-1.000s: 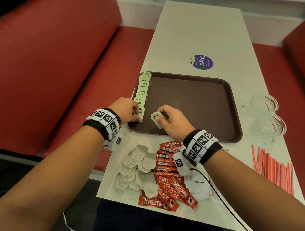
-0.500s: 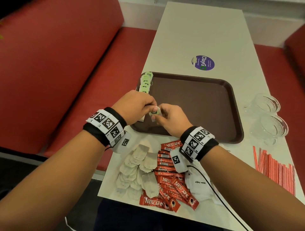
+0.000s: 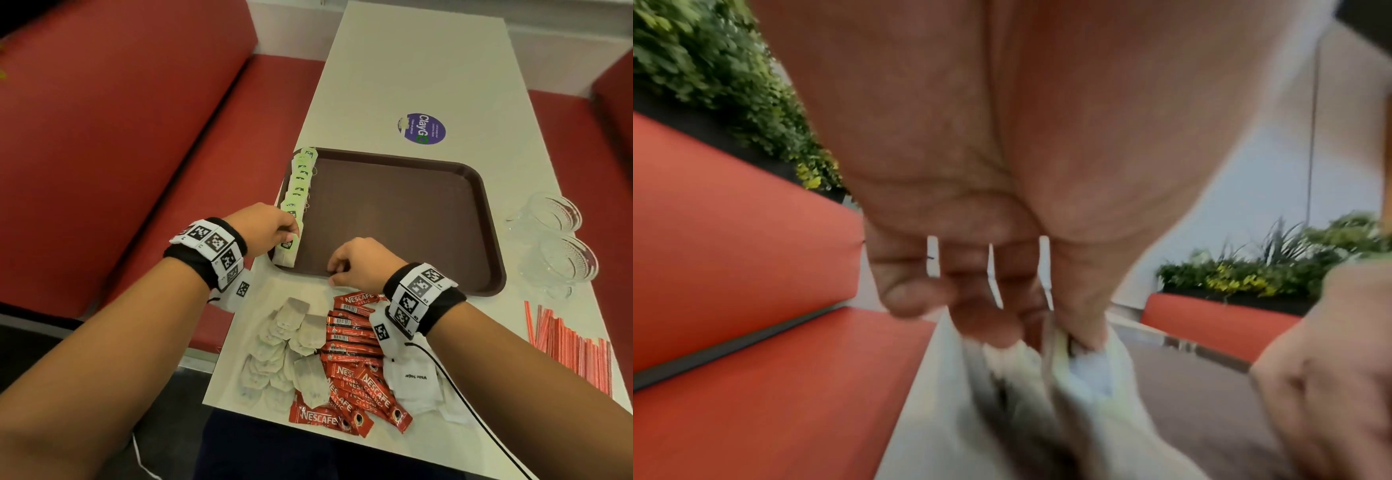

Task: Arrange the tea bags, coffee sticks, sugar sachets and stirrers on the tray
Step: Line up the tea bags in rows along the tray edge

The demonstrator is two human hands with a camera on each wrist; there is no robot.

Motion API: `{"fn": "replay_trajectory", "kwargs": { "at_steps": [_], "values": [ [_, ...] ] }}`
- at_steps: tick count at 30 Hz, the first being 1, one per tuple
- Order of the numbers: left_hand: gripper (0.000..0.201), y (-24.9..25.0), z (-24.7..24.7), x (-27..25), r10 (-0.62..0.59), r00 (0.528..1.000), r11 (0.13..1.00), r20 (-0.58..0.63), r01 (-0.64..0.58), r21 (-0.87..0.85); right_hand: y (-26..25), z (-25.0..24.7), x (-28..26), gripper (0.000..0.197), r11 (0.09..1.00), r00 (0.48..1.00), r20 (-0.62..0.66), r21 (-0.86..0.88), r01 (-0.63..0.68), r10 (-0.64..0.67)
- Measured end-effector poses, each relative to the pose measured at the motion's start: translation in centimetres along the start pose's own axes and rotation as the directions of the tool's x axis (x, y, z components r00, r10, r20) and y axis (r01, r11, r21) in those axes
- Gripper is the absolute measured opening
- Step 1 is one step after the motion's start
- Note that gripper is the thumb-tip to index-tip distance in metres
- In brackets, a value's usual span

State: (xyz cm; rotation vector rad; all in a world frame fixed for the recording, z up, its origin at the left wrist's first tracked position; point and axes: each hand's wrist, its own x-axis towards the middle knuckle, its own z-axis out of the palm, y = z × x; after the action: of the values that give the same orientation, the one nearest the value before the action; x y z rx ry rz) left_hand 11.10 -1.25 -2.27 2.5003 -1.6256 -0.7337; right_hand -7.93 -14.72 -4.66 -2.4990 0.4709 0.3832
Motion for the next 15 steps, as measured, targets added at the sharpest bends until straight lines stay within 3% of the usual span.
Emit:
{"fn": "replay_trajectory", "kwargs": {
  "at_steps": [9, 12, 15],
  "values": [
    [0.021, 0.3, 1.3, 1.8, -0.110, 0.977, 0.994, -0.182, 0.112, 0.001, -0.2, -0.1, 0.4, 0.020, 0.999, 1.000, 0.002, -0.041, -0.003, 0.003],
    [0.026, 1.2, 2.2, 1.7, -0.136, 0.985, 0.985, -0.102, 0.146, 0.093, -0.1, 0.0, 0.3, 0.020, 0.999, 1.000, 0.001, -0.053, -0.003, 0.003],
    [0.017, 1.3, 2.3, 1.9, -0.162, 0.984, 0.976, -0.079, 0.171, 0.134, -0.3, 0.0, 0.3, 0.019, 0.998, 1.000, 0.002, -0.063, -0.009, 0.009]
  ]
}}
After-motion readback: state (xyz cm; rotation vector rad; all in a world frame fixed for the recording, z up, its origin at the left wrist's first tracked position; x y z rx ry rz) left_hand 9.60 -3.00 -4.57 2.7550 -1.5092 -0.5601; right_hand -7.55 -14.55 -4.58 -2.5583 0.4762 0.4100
